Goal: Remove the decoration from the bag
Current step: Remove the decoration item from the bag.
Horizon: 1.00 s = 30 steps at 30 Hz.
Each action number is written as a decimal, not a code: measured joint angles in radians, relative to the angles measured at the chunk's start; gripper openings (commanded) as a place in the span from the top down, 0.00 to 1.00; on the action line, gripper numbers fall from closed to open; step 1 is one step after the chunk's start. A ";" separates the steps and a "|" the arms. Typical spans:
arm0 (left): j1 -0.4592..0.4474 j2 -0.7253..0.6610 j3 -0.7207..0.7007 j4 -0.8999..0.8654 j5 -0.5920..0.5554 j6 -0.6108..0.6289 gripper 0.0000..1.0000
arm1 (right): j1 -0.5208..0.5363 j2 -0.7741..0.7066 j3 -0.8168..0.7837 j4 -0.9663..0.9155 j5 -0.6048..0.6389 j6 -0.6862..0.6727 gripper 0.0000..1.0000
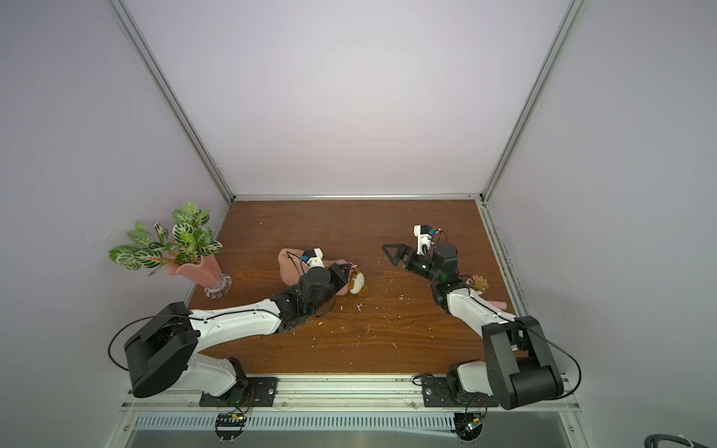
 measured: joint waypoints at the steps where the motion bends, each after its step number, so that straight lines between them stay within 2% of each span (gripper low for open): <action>1: 0.002 0.000 0.003 -0.004 0.004 0.000 1.00 | 0.017 -0.023 0.001 -0.027 0.024 -0.022 0.00; 6: 0.019 0.005 0.009 -0.006 0.051 -0.010 1.00 | 0.104 -0.137 -0.006 -0.143 0.153 -0.117 0.01; 13: 0.049 0.025 0.016 0.013 0.147 -0.048 1.00 | 0.241 -0.277 -0.144 -0.190 0.336 -0.184 0.04; 19: 0.062 0.026 0.016 0.052 0.209 -0.080 1.00 | 0.343 -0.275 -0.177 -0.202 0.438 -0.233 0.09; 24: 0.069 0.025 0.005 0.108 0.255 -0.108 1.00 | 0.421 -0.219 -0.167 -0.197 0.491 -0.289 0.10; 30: 0.070 0.000 0.005 0.112 0.275 -0.118 1.00 | 0.446 -0.154 -0.157 -0.159 0.532 -0.333 0.10</action>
